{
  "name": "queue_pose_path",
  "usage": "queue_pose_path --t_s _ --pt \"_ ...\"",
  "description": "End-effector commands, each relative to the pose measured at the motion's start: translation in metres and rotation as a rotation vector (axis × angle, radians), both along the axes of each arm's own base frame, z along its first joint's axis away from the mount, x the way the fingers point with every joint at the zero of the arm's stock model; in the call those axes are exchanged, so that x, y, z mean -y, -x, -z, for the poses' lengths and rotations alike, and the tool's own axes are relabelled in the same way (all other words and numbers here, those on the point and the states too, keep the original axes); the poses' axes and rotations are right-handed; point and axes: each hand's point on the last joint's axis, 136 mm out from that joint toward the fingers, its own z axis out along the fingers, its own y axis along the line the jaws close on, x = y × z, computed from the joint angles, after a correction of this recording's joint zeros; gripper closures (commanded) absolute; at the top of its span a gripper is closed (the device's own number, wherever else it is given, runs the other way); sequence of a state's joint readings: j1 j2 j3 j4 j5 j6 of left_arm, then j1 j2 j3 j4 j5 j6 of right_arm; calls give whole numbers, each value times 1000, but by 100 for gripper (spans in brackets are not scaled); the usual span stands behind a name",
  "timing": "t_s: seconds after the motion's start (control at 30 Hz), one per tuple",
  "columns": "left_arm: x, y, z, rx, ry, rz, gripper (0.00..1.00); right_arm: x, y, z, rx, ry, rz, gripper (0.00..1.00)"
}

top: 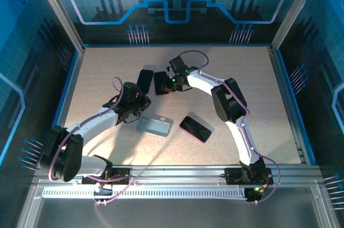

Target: Put the phone into the phone case

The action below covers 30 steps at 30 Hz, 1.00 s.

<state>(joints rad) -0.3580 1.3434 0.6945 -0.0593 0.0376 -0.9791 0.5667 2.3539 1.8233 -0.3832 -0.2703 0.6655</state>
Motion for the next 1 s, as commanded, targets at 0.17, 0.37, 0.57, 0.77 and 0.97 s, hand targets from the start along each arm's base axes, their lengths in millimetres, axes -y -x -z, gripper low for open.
queue_pose_path --t_s 0.17,0.37,0.57,0.77,0.97 --pt "-3 20 17 -56 -87 66 100 34 39 -82 144 48 -85 90" --pt "20 38 24 -60 -156 163 99 90 100 -78 165 242 -189 46" --pt "36 55 30 -34 -134 212 88 137 159 -45 93 359 -216 25" --pt "38 65 24 -5 -130 222 86 154 189 -27 33 337 -161 21" --pt "36 71 19 20 -120 222 85 161 210 -11 -20 313 -147 17"
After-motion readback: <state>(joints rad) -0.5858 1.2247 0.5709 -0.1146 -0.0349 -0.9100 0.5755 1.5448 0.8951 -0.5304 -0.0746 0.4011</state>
